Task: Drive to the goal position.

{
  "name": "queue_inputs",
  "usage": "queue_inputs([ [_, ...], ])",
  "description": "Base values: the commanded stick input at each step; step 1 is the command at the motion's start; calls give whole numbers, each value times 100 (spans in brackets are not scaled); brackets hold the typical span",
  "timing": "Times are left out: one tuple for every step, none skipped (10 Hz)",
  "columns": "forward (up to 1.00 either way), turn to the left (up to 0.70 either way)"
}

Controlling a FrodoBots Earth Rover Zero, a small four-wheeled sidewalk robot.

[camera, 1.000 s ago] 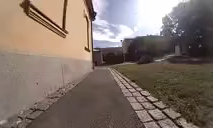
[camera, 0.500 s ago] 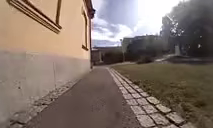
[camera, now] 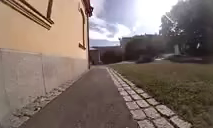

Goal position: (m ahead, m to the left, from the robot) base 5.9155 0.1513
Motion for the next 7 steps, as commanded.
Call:
queue_inputs([
  [70, 0],
  [70, 0],
  [70, 0],
  [70, 0],
  [70, 0],
  [70, 0],
  [70, 0],
])
